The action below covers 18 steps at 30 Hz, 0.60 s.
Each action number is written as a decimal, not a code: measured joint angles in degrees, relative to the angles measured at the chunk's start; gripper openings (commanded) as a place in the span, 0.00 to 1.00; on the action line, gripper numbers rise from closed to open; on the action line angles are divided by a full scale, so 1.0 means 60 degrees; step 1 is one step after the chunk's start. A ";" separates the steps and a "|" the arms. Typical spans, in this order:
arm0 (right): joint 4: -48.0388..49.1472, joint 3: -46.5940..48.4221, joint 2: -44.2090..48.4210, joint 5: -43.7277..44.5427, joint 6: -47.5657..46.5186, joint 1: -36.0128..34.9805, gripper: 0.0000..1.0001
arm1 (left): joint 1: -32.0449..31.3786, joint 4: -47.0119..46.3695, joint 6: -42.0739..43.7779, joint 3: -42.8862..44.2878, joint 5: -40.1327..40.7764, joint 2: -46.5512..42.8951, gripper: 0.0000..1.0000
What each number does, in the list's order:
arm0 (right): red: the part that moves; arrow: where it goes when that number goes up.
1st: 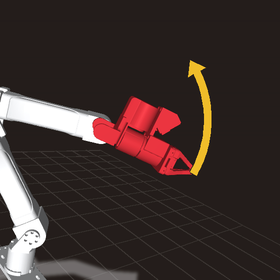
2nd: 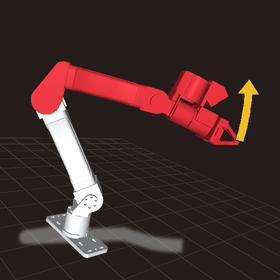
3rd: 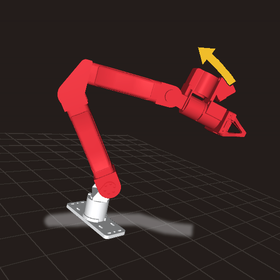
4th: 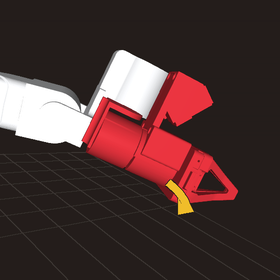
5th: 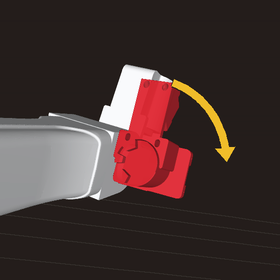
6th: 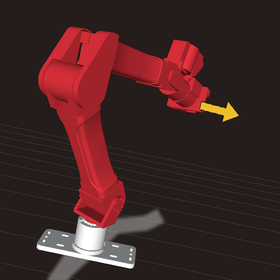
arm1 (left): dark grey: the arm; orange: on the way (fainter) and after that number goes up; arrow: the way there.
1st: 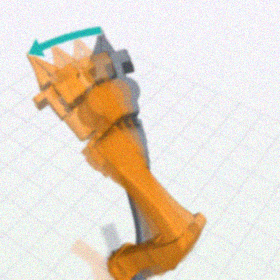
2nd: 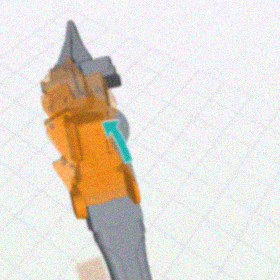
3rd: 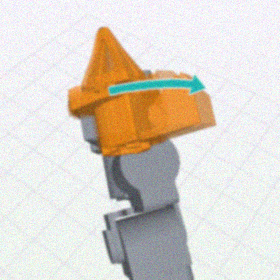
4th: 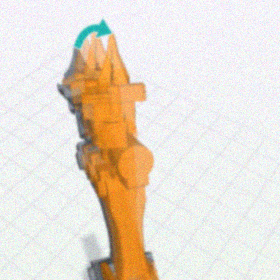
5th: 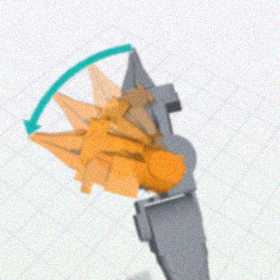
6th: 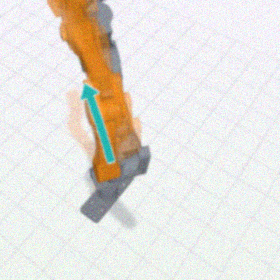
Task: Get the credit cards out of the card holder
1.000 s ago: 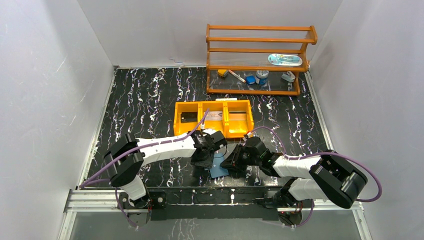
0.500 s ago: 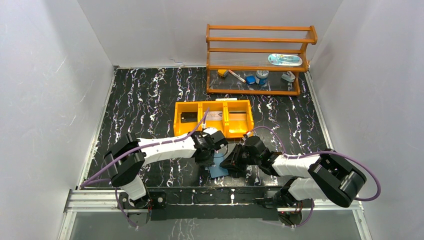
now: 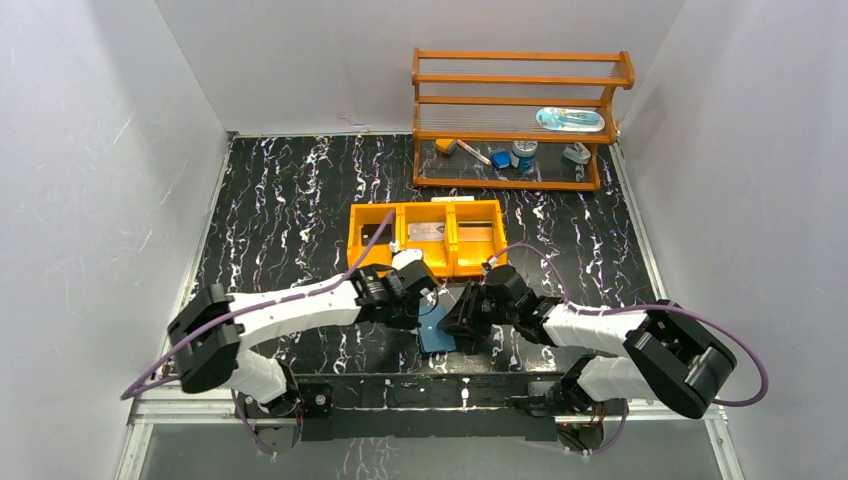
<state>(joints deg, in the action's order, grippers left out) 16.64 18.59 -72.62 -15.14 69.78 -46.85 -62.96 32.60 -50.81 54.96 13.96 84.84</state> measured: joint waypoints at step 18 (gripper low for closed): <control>-0.3479 0.1530 0.1370 0.1694 -0.1530 0.0000 0.61 | 0.0000 -0.0729 0.0962 -0.0018 -0.0510 -0.1792 0.00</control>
<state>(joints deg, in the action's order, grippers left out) -4.23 27.77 -64.40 -4.97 60.60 -46.85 -62.96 28.23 -45.04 54.85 10.90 74.08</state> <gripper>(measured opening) 0.572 0.032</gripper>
